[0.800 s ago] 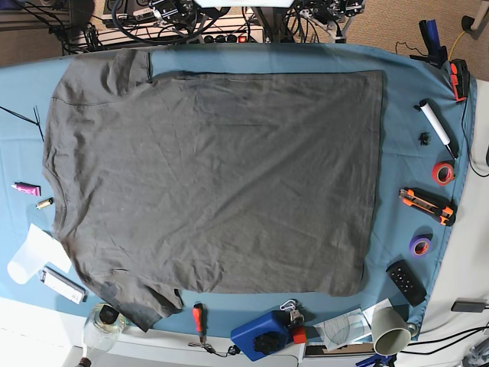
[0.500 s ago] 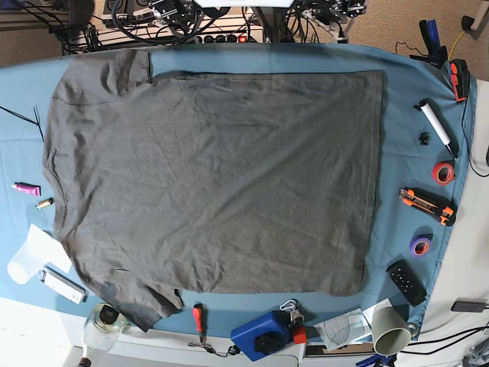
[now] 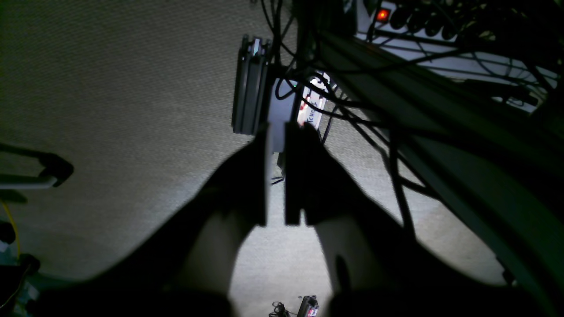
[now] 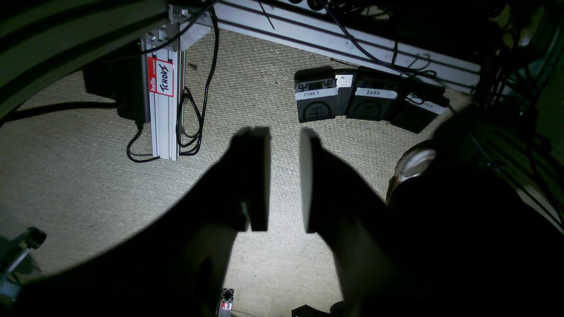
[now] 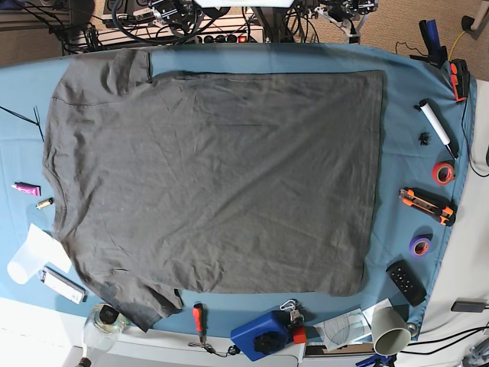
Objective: Fold the T-shirt properly
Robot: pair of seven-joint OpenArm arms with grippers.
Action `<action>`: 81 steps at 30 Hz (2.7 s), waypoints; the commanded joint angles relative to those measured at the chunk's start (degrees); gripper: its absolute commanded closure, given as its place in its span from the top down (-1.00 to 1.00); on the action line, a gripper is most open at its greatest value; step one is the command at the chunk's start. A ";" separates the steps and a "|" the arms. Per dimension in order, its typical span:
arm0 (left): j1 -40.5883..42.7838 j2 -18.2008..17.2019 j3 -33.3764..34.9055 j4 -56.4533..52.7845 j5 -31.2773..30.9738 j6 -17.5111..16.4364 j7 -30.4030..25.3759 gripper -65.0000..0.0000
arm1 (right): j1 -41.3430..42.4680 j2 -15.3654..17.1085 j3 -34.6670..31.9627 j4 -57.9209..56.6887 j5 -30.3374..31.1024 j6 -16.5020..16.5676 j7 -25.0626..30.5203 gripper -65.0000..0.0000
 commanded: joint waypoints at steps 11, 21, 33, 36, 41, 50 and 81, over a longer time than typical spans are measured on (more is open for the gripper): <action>1.22 -0.17 0.07 1.03 -0.04 -0.72 -0.17 -0.85 | -0.83 0.28 0.04 0.46 0.33 -0.22 -3.93 -0.61; 10.49 -1.64 0.07 10.45 -8.46 -8.63 -0.09 -0.85 | -12.24 6.97 0.04 18.62 0.52 -0.24 -12.26 -0.61; 28.15 -4.33 0.07 30.93 -12.48 -9.42 0.04 -0.85 | -33.57 14.78 0.26 45.55 0.39 -5.44 -13.77 -0.61; 33.33 -4.39 0.04 38.32 -12.46 -9.42 0.07 -0.85 | -37.22 14.75 1.33 50.40 0.28 -6.84 -14.05 -0.61; 42.05 -4.39 0.04 50.71 -12.48 -9.40 0.48 -0.85 | -42.49 14.75 5.84 59.25 0.42 -6.86 -17.09 -0.61; 52.94 -4.42 0.04 67.87 -12.48 -9.60 1.55 -0.85 | -51.49 14.62 19.93 74.69 10.88 0.63 -23.43 -0.61; 59.39 -4.26 -0.11 79.54 -17.40 -9.64 4.98 -0.85 | -56.70 12.11 70.93 100.96 77.46 37.42 -44.98 -0.61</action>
